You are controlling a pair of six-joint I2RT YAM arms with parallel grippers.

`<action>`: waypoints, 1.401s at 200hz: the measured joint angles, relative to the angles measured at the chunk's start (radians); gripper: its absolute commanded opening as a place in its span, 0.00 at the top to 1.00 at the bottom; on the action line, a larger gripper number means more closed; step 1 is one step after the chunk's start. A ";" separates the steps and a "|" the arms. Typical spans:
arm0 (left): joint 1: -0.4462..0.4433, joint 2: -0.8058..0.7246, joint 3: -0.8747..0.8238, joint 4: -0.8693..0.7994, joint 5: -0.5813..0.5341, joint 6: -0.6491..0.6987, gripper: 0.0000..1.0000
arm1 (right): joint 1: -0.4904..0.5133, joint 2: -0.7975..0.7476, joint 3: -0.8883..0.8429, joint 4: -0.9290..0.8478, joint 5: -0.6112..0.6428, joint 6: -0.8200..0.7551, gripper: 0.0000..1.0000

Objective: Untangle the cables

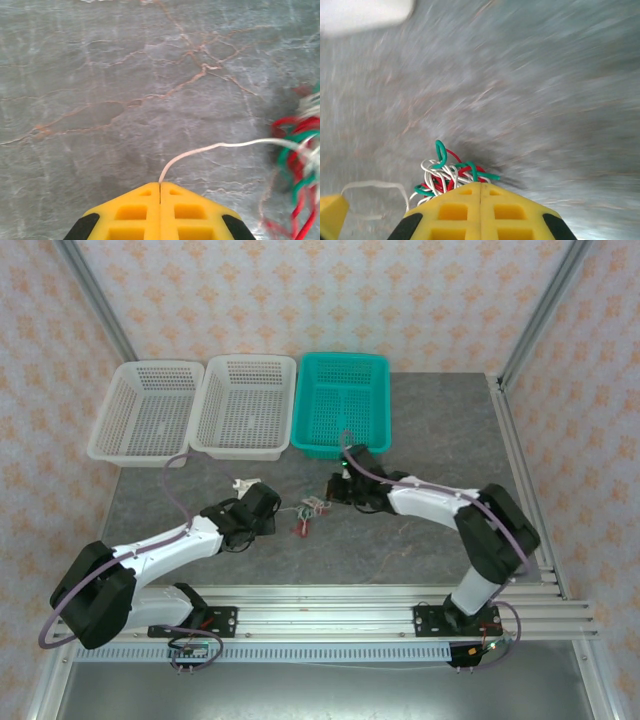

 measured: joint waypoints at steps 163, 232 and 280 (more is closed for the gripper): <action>-0.145 0.192 0.266 0.375 0.410 0.381 0.12 | -0.122 -0.256 -0.161 0.000 -0.134 0.145 1.00; -0.162 0.502 0.304 0.468 0.341 0.438 0.46 | -0.125 -0.279 -0.157 -0.002 -0.185 0.195 1.00; -0.150 0.552 0.330 0.411 0.185 0.356 0.88 | -0.150 -0.317 -0.158 0.001 -0.181 0.247 1.00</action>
